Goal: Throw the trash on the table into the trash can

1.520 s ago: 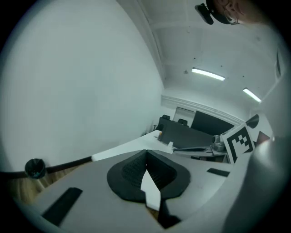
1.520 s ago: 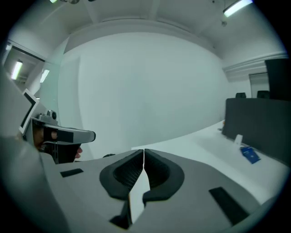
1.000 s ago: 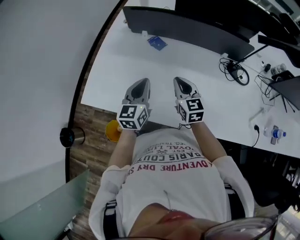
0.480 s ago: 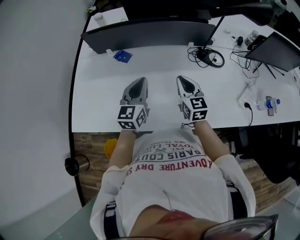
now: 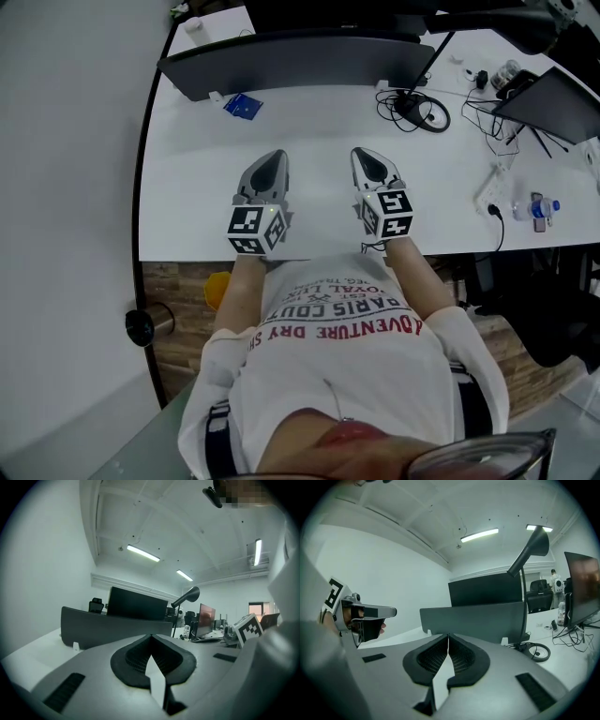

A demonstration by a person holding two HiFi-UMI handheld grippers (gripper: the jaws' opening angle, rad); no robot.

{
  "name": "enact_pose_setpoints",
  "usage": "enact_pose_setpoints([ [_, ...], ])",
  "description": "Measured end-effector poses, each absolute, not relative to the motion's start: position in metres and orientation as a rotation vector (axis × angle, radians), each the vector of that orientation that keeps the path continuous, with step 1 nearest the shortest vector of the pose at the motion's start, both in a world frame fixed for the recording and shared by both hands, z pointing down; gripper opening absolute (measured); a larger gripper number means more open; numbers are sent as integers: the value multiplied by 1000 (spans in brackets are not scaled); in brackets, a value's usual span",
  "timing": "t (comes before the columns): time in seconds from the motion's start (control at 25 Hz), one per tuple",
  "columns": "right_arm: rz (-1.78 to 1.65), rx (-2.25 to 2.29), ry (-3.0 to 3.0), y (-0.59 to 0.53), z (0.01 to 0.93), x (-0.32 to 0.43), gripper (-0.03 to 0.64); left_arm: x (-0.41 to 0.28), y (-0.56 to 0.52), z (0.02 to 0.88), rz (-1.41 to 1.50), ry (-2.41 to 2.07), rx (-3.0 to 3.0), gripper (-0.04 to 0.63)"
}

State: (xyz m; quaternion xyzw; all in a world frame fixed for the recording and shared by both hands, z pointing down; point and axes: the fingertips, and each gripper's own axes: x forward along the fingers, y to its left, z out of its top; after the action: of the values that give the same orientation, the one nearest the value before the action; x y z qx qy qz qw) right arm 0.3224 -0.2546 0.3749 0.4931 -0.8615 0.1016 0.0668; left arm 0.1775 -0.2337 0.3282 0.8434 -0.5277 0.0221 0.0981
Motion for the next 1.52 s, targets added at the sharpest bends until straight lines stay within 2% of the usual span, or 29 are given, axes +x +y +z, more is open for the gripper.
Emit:
enact_pose_setpoints([
  [0.68, 439, 1268, -2614, -275, 414, 269, 29, 107, -229, 367, 30, -1706, 2220, 25],
  [0.92, 572, 1207, -2563, -316, 430, 222, 29, 53, -246, 394, 55, -1730, 2110, 25],
  [1.24, 361, 1165, -2523, -397, 436, 142, 31, -15, -302, 419, 125, -1733, 2089, 25],
  [1.36, 404, 1207, -2464, -434, 456, 117, 34, -40, -329, 435, 133, -1710, 2077, 25],
  [1.4, 439, 1195, -2455, -445, 464, 106, 54, -48, -336, 440, 133, -1705, 2072, 25],
  [1.48, 501, 1139, -2440, -466, 481, 83, 157, -63, -349, 449, 134, -1695, 2062, 25],
  [1.52, 526, 1105, -2430, -475, 491, 73, 173, -69, -355, 454, 133, -1687, 2057, 25],
])
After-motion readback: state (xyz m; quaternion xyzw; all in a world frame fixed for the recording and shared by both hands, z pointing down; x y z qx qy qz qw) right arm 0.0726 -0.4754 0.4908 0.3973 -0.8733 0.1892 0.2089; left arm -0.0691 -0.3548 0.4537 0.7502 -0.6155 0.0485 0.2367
